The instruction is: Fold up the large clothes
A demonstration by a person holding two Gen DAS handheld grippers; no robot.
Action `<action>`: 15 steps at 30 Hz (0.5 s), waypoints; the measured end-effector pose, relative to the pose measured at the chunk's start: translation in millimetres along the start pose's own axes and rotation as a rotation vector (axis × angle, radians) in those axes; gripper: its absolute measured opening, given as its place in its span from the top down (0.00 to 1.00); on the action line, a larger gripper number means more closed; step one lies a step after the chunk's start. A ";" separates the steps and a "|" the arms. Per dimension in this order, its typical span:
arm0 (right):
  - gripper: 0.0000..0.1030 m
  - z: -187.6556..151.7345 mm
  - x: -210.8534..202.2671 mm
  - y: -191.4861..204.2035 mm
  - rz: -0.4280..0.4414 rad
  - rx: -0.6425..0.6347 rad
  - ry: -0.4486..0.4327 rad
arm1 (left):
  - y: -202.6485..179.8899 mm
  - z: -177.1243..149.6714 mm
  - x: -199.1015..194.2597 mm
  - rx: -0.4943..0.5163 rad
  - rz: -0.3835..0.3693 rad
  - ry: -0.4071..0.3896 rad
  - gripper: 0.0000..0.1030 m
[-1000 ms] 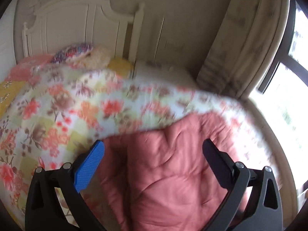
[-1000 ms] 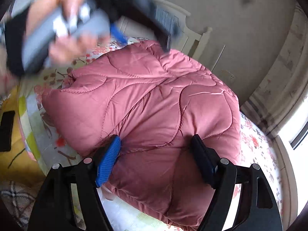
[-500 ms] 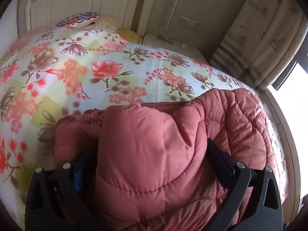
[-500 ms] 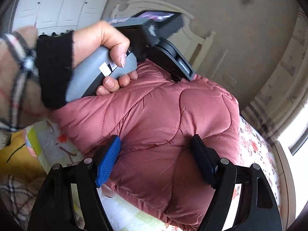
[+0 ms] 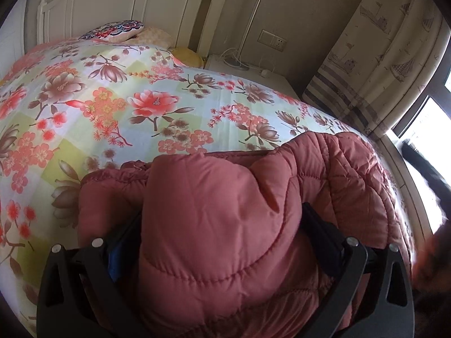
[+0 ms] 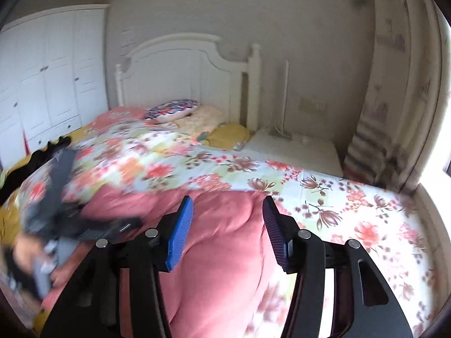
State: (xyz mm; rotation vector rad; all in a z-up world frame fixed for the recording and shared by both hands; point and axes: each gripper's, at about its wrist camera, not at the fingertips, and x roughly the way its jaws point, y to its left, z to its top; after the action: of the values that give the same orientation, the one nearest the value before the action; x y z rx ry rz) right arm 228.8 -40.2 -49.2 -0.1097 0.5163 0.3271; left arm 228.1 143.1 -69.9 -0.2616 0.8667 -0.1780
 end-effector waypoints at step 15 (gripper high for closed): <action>0.49 4.8 103.1 -4.8 -0.023 -0.044 0.342 | 4.8 -1.0 -3.3 -0.035 -0.002 -0.018 0.02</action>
State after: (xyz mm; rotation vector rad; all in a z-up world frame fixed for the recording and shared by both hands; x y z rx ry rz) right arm 317.1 -15.1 -96.7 -0.2161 0.8461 0.2983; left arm 225.4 148.4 -69.5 -0.2963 0.8523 -0.1629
